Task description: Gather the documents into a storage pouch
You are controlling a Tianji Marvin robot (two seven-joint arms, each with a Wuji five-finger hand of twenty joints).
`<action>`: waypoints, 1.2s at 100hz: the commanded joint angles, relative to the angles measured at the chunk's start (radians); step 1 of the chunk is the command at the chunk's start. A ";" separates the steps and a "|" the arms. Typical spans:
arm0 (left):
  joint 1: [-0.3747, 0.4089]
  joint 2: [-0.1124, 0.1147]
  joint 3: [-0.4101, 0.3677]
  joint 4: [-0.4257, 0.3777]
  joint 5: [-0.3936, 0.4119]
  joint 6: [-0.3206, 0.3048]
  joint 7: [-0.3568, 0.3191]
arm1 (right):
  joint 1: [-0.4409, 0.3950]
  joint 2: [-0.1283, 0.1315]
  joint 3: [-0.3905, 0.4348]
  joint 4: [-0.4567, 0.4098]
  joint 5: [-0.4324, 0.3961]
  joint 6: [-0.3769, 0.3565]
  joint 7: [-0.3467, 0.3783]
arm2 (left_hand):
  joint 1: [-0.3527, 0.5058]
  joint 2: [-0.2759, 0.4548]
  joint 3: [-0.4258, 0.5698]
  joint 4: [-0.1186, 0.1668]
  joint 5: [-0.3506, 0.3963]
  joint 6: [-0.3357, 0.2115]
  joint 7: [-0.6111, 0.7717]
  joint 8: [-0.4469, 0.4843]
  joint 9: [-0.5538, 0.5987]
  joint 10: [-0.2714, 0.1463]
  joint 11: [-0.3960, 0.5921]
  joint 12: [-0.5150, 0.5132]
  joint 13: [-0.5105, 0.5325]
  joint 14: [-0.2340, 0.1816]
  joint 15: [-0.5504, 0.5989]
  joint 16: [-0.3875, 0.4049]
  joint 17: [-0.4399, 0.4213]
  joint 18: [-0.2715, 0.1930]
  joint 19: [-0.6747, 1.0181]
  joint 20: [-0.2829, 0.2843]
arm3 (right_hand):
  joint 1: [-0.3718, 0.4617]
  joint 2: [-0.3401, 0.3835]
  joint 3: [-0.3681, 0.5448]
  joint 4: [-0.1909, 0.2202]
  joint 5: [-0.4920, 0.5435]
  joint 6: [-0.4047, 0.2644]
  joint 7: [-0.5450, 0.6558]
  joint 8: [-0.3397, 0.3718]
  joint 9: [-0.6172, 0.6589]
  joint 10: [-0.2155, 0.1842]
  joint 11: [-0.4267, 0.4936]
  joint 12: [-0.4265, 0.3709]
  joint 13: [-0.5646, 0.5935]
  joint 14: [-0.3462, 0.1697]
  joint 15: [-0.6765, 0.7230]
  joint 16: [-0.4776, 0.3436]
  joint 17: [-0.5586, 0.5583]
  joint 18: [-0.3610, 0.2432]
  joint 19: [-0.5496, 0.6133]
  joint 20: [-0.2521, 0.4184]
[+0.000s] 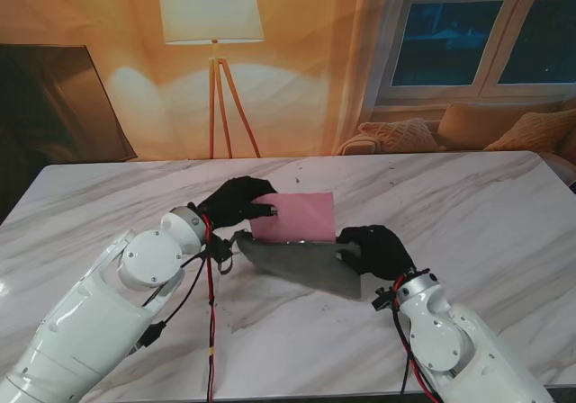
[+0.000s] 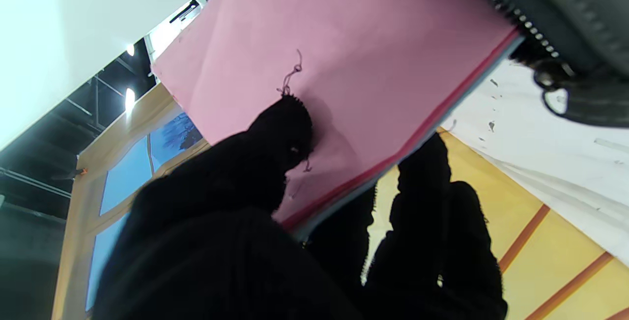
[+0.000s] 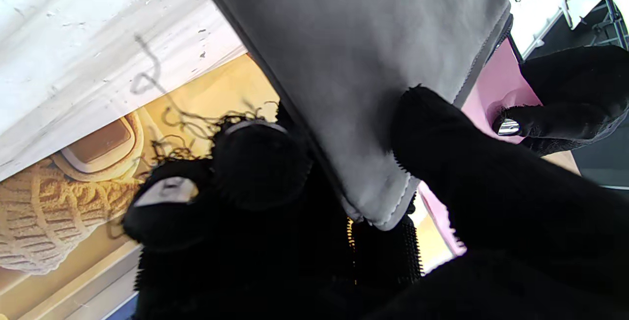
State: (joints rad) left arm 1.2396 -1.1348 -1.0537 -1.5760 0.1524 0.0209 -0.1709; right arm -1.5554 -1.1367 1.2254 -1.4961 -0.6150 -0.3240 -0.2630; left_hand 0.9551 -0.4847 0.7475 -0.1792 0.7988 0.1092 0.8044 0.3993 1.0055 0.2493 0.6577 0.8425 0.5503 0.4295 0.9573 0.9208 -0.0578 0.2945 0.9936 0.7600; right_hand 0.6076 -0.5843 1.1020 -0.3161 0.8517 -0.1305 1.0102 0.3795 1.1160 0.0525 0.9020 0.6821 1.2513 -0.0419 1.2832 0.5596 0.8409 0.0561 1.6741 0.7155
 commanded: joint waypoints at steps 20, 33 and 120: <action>-0.012 0.001 0.004 -0.018 0.014 -0.015 -0.018 | -0.023 -0.016 0.004 -0.043 0.154 0.045 0.076 | -0.022 -0.015 0.020 -0.003 0.008 -0.044 0.033 0.014 -0.052 -0.031 -0.120 0.010 -0.062 -0.044 -0.091 -0.053 -0.036 -0.020 -0.029 -0.015 | 0.046 0.010 0.022 0.023 0.030 0.017 0.022 0.042 0.042 0.056 0.041 0.004 0.028 -0.032 0.024 -0.025 -0.002 -0.004 0.086 -0.038; -0.040 0.000 0.026 0.011 0.026 -0.015 -0.020 | -0.015 -0.017 0.004 -0.024 0.149 0.059 0.070 | -0.010 -0.019 0.028 0.003 0.006 -0.054 0.032 0.015 -0.068 -0.035 -0.135 0.008 -0.076 -0.053 -0.111 -0.060 -0.037 -0.021 -0.041 -0.017 | 0.043 0.012 0.020 0.025 0.028 0.021 0.009 0.031 0.045 0.064 -0.027 -0.047 0.028 -0.015 -0.020 -0.043 -0.006 0.001 0.069 -0.048; -0.167 -0.022 0.160 0.152 0.035 -0.077 -0.014 | 0.017 -0.012 0.002 0.040 -0.072 0.092 -0.081 | -0.002 -0.126 0.175 -0.036 -0.005 -0.111 0.159 0.031 -0.139 -0.062 -0.070 0.293 -0.136 -0.093 -0.025 0.102 -0.035 -0.028 -0.087 0.013 | 0.035 -0.238 0.147 0.027 -0.148 -0.063 0.036 0.250 -0.287 -0.009 -0.092 0.060 -0.199 -0.074 -0.062 -0.055 -0.181 -0.032 -0.083 -0.009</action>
State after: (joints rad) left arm 1.0833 -1.1445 -0.8996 -1.4377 0.2072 -0.0608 -0.1787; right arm -1.5443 -1.1412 1.2315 -1.4612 -0.6713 -0.2420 -0.3390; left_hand 0.9332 -0.5919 0.8870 -0.1836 0.7962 0.0372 0.9322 0.4252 0.9227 0.2103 0.5866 1.1143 0.4608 0.3646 0.9433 1.0147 -0.0729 0.2933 0.9194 0.7605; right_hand 0.6103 -0.7927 1.1887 -0.3032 0.7551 -0.1768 1.0347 0.6130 0.8821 0.0547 0.8275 0.7394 1.0726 -0.0750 1.1941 0.5374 0.6579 0.0499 1.5705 0.6975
